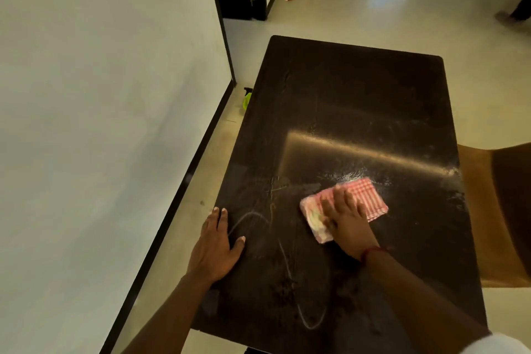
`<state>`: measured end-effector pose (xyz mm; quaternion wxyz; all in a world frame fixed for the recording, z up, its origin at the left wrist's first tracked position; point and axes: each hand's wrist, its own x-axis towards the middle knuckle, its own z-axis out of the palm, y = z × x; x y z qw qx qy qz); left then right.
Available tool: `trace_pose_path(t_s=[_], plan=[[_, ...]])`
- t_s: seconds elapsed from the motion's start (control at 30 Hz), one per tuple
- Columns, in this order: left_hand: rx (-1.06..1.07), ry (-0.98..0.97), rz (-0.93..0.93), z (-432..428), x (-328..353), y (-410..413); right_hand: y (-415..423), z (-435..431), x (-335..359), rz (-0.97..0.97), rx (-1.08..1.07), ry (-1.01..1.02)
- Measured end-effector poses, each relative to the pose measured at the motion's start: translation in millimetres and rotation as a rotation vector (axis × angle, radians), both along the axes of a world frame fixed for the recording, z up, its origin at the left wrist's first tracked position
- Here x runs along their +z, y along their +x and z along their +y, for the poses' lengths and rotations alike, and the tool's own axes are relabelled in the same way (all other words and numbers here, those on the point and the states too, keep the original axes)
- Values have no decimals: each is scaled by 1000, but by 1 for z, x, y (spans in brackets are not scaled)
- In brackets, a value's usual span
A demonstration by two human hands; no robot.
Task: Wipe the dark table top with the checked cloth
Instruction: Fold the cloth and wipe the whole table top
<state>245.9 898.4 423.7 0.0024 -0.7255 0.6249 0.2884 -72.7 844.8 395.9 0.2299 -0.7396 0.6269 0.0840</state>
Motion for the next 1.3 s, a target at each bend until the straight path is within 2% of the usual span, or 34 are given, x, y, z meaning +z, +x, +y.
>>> trace_pose_path(t_s=[0.07,0.1,0.2,0.3,0.37,0.43,0.5,0.57,0.63,0.67,0.73,0.83,0.9,0.97,1.03,1.13,1.2,1.23,1.3], plan=[[-22,17,4,-2,1,5,-20,20,0,7,188,-35],[-44,31,4,-3,2,8,-35,24,0,0,198,-38],[-111,64,-15,-5,2,15,-53,18,1,33,-67,52],[-168,107,-41,-6,4,14,-16,-12,0,59,-378,52],[-179,134,-53,-8,6,12,16,-31,2,62,-440,41],[-192,153,-58,-11,9,13,40,-37,2,34,-329,50],[-213,172,-70,-11,11,13,51,-24,3,29,-113,41],[-219,172,-81,-10,13,13,43,-4,7,45,111,51],[-221,165,-86,-9,13,13,19,5,8,59,235,66],[-226,160,-94,-8,13,12,6,4,8,67,234,81],[-233,149,-114,-7,12,11,-2,-3,4,61,76,82],[-225,136,-124,-7,10,8,34,-27,-1,44,-283,48],[-212,135,-120,-6,10,7,70,-41,1,53,-379,32],[-208,131,-121,-6,9,6,100,-42,3,35,-300,24],[-206,133,-125,-7,8,5,120,-26,3,-4,-90,5],[-206,137,-130,-8,7,3,109,-8,10,-35,231,50],[-196,135,-120,-8,5,3,85,-24,14,1,357,83],[-193,131,-113,-8,4,3,77,-36,14,29,344,87],[-189,124,-104,-8,3,2,81,-61,11,22,116,108]])
